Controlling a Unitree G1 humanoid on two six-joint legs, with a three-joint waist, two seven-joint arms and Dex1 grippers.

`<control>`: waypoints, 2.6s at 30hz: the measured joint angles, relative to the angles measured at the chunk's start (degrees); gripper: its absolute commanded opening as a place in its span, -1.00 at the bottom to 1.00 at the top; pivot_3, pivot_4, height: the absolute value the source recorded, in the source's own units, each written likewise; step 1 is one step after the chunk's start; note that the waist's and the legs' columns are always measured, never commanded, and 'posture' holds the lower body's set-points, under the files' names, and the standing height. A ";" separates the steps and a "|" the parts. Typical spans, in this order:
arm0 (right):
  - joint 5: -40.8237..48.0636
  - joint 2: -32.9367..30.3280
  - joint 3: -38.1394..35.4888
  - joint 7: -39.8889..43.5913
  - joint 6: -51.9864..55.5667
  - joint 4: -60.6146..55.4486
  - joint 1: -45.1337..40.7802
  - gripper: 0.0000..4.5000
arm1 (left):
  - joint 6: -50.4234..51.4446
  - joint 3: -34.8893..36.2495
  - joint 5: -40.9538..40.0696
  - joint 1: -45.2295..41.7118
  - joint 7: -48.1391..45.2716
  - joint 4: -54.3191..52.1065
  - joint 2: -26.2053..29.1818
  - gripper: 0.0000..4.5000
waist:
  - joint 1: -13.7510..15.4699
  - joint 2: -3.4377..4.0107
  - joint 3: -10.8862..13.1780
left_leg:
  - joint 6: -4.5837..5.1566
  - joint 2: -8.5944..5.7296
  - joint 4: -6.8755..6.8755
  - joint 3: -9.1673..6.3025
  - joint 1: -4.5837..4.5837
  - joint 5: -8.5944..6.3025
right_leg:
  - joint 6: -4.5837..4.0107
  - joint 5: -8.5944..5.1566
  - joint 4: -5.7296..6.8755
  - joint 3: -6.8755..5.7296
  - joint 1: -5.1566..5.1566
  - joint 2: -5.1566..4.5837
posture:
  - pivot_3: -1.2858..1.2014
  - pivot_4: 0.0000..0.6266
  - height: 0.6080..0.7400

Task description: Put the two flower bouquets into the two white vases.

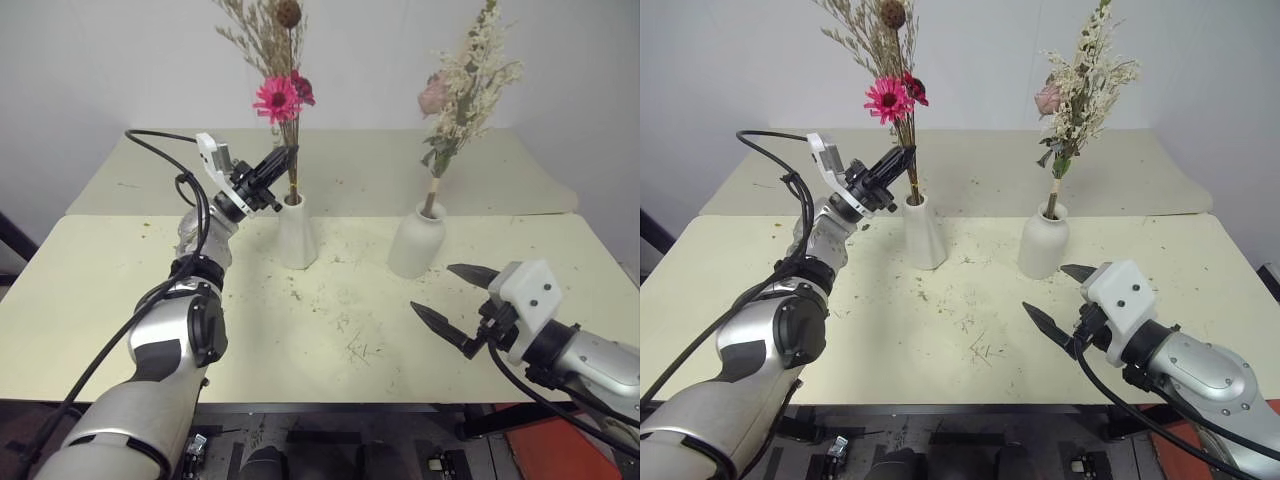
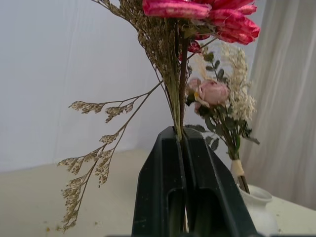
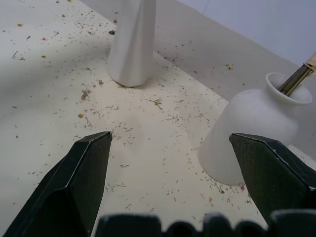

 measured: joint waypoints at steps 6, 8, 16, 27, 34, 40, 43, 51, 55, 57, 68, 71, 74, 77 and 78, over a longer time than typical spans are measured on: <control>-1.65 0.16 0.34 0.30 -0.69 0.36 0.69 1.00 | -0.65 -0.99 1.27 0.25 -0.64 0.00 0.12 -0.99 | 0.10 0.00 0.00 | 0.00 -0.01 0.01 0.00 0.00 0.00 | 0.00 0.00 0.00 0.00 0.01 0.00 | 0.03 -0.52 1.00; -1.93 0.34 0.46 0.66 -1.02 0.96 0.76 1.00 | -0.91 -0.99 1.31 0.41 -0.69 0.00 0.22 -0.99 | 0.05 0.00 0.00 | 0.00 -0.01 0.01 0.00 0.00 0.00 | 0.00 0.00 0.00 0.00 0.01 0.00 | 0.03 -0.52 1.00; -3.37 1.14 1.75 1.36 -1.80 2.47 0.72 1.00 | -0.93 -1.44 1.55 1.84 -2.02 -0.08 0.73 -0.26 | 0.04 0.01 -0.01 | 0.00 0.00 0.01 0.00 0.01 0.00 | 0.00 0.00 0.01 0.00 0.01 0.00 | 0.03 -0.52 1.00; -5.02 2.34 3.02 1.74 -3.40 4.52 0.22 1.00 | -1.27 -4.79 4.16 5.55 -3.93 -2.34 5.56 0.98 | -0.06 0.02 -0.01 | 0.01 0.02 0.01 0.00 0.02 0.00 | 0.00 0.00 0.07 0.01 0.01 0.02 | 0.03 -0.52 1.00; -6.30 2.41 4.77 2.73 -4.44 5.96 -0.24 1.00 | -0.83 -7.02 5.54 13.55 -4.82 -8.02 11.73 0.98 | -0.05 0.06 -0.03 | 0.03 0.05 0.02 0.00 0.06 -0.01 | 0.00 0.00 0.09 0.04 0.01 0.04 | 0.03 -0.52 1.00; -6.38 2.38 5.07 3.98 -4.94 7.04 -1.67 1.00 | 5.92 -5.27 -0.10 22.40 -7.62 -24.27 17.26 0.98 | -0.18 0.13 -0.08 | 0.05 0.10 0.00 0.01 0.07 -0.03 | -0.01 0.00 0.16 0.06 0.01 0.06 | 0.03 -0.52 1.00; -6.12 2.04 4.46 5.36 -5.20 7.96 -1.37 1.00 | 10.65 -4.76 -2.51 30.82 -9.19 -34.78 21.31 0.98 | -0.55 0.14 -0.11 | 0.17 0.19 0.01 0.00 0.13 -0.10 | -0.01 0.01 0.20 0.22 0.01 0.21 | 0.03 -0.52 1.00; -2.26 -3.57 -9.14 16.82 -7.28 11.97 4.34 1.00 | 19.83 -3.59 -7.95 43.79 -6.01 -56.30 25.76 0.98 | 0.85 0.13 -0.12 | 0.16 0.23 0.08 0.01 0.37 -0.11 | -0.03 0.01 0.01 0.19 0.33 0.21 | 0.03 -0.52 1.00; -1.26 -6.85 -16.19 22.56 -8.53 16.05 5.32 1.00 | 21.30 -3.11 -9.96 45.31 -5.70 -60.97 28.11 0.98 | 0.57 0.13 -0.12 | 0.16 0.29 0.06 0.03 0.68 -0.12 | -0.06 -0.01 0.00 0.22 0.58 0.30 | 0.03 -0.52 1.00; -0.47 -7.67 -18.81 24.11 -8.98 17.85 5.18 1.00 | 21.46 -3.06 -10.07 45.66 -5.39 -61.18 29.65 0.98 | 0.19 0.13 -0.12 | 0.16 0.31 0.03 0.05 0.79 -0.12 | -0.07 -0.02 0.01 0.24 0.65 0.32 | 0.03 -0.52 1.00; -1.58 -8.52 -25.57 24.33 -9.13 20.61 7.30 1.00 | 24.47 -2.08 -10.31 45.15 -6.46 -60.51 34.70 0.98 | 0.29 0.08 -0.09 | 0.17 0.32 -0.01 0.20 0.85 -0.14 | -0.07 -0.03 -0.01 0.36 0.65 0.33 | 0.03 -0.52 1.00; -1.80 -8.24 -26.00 23.21 -9.13 20.49 7.31 1.00 | 23.98 -2.09 -10.16 41.83 -6.29 -58.95 35.78 0.98 | 0.16 0.08 -0.09 | 0.17 0.31 -0.01 0.20 0.86 -0.14 | -0.07 -0.03 -0.02 0.39 0.65 0.32 | 0.03 -0.52 1.00; -1.88 -8.28 -26.75 22.88 -9.12 20.52 7.32 1.00 | 23.30 -2.07 -9.97 40.66 -6.32 -57.19 36.28 0.98 | -0.13 0.10 -0.10 | 0.21 0.32 -0.04 0.23 0.87 -0.16 | -0.07 -0.04 -0.05 0.42 0.64 0.34 | 0.03 -0.52 1.00; -1.86 -8.94 -26.83 23.16 -9.12 21.44 6.72 1.00 | 22.58 -2.08 -9.79 41.33 -6.34 -57.05 36.39 0.98 | -0.46 0.10 -0.09 | 0.23 0.33 -0.05 0.27 0.87 -0.18 | -0.07 -0.04 -0.06 0.47 0.63 0.34 | 0.03 -0.52 1.00; -1.97 -9.01 -26.81 23.17 -9.18 21.90 6.10 1.00 | 22.54 -1.98 -9.75 41.70 -6.30 -57.17 36.54 0.98 | -0.47 0.09 -0.09 | 0.23 0.33 -0.05 0.27 0.87 -0.18 | -0.07 -0.04 -0.06 0.47 0.62 0.35 | 0.03 -0.52 1.00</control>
